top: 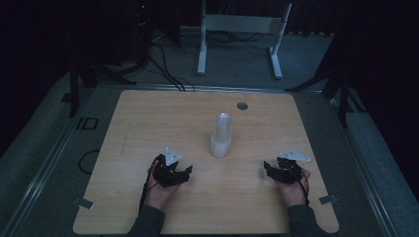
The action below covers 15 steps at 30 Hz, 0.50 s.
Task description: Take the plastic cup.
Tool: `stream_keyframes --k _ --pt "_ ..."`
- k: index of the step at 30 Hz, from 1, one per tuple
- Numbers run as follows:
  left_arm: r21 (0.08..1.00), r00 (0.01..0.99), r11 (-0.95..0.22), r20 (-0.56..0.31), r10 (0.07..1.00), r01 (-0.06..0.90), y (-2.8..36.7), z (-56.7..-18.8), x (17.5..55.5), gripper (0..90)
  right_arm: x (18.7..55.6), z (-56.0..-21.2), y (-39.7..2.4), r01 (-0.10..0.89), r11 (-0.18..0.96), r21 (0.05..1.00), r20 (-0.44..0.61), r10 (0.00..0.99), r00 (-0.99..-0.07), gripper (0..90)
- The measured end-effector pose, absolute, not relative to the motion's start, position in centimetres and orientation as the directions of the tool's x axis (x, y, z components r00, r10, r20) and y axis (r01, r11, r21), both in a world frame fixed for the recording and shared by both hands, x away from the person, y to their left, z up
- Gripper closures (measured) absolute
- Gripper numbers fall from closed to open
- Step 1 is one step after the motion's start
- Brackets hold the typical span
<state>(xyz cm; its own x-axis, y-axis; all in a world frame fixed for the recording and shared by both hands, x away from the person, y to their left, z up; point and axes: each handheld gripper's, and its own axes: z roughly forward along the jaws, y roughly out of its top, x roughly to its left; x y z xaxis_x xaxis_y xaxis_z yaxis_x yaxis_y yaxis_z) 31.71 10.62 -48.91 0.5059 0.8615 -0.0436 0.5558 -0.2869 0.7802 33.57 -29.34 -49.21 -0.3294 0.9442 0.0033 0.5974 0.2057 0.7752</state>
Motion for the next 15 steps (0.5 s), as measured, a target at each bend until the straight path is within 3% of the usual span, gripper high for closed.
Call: stream_keyframes --k 15 --pt "0.783 0.51 -0.295 -0.033 0.859 0.547 10.1 -48.2 31.7 30.5 32.9 -47.9 -28.7 0.572 0.209 0.793 0.012 0.933 -0.359 41.1"
